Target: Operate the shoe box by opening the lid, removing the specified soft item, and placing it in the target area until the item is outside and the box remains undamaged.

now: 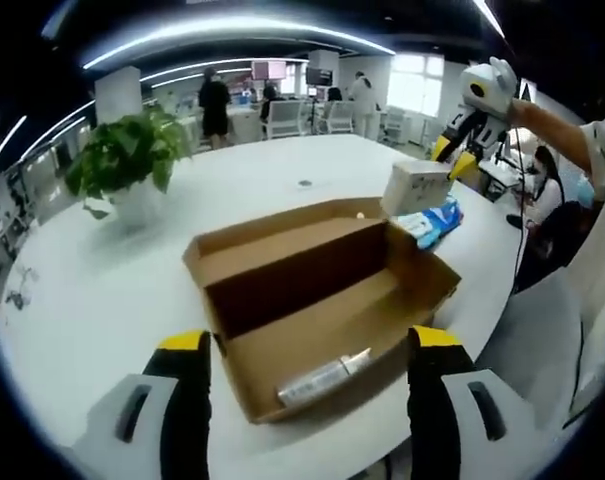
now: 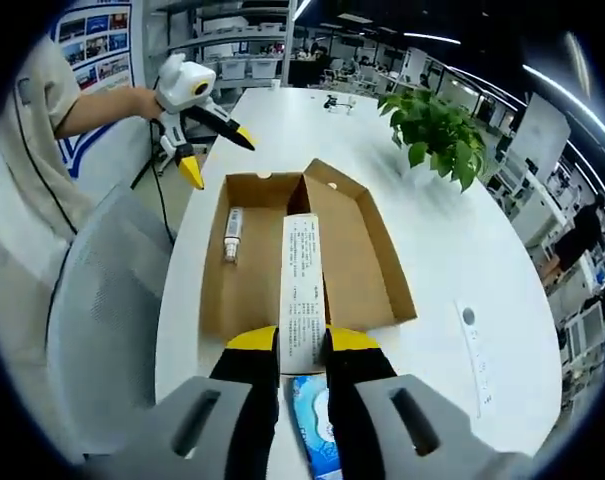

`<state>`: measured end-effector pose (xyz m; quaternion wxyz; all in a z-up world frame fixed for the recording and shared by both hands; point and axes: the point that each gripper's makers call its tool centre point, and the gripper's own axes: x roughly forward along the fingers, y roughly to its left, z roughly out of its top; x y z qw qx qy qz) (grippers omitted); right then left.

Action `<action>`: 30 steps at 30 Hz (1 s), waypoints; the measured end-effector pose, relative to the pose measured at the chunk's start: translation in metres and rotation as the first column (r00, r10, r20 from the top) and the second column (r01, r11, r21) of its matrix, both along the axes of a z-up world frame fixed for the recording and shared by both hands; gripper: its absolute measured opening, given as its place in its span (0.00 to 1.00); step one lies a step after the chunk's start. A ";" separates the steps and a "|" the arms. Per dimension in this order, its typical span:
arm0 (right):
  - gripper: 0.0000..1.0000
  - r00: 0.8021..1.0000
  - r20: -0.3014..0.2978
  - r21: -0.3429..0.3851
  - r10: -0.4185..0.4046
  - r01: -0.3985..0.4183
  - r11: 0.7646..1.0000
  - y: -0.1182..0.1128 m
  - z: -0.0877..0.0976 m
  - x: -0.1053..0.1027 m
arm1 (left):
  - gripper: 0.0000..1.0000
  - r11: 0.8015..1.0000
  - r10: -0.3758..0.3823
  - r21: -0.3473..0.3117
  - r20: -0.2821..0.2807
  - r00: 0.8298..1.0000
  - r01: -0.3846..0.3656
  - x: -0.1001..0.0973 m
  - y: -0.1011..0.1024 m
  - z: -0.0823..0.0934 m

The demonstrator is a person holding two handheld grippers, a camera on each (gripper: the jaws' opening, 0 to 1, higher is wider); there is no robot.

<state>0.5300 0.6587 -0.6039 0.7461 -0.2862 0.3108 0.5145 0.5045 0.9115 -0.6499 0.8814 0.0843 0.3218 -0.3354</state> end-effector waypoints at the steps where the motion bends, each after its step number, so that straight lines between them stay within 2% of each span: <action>1: 0.14 1.000 0.002 -0.001 -0.004 0.004 1.000 -0.005 0.002 0.002 | 0.86 1.000 0.001 -0.004 0.000 1.000 -0.001 0.000 -0.001 0.000; 12: 0.14 0.999 0.005 -0.014 -0.035 0.035 0.999 -0.041 0.008 0.017 | 1.00 1.000 -0.014 -0.028 -0.011 1.000 0.013 -0.004 -0.007 0.000; 19: 0.14 0.996 0.018 0.004 -0.086 0.086 0.996 -0.058 0.014 0.026 | 1.00 1.000 -0.023 -0.018 -0.020 1.000 0.023 -0.005 -0.011 -0.003; 30: 0.14 0.993 0.020 -0.030 -0.115 0.116 0.993 -0.096 0.015 0.032 | 1.00 0.998 -0.060 -0.017 -0.025 0.998 0.059 -0.006 -0.018 -0.004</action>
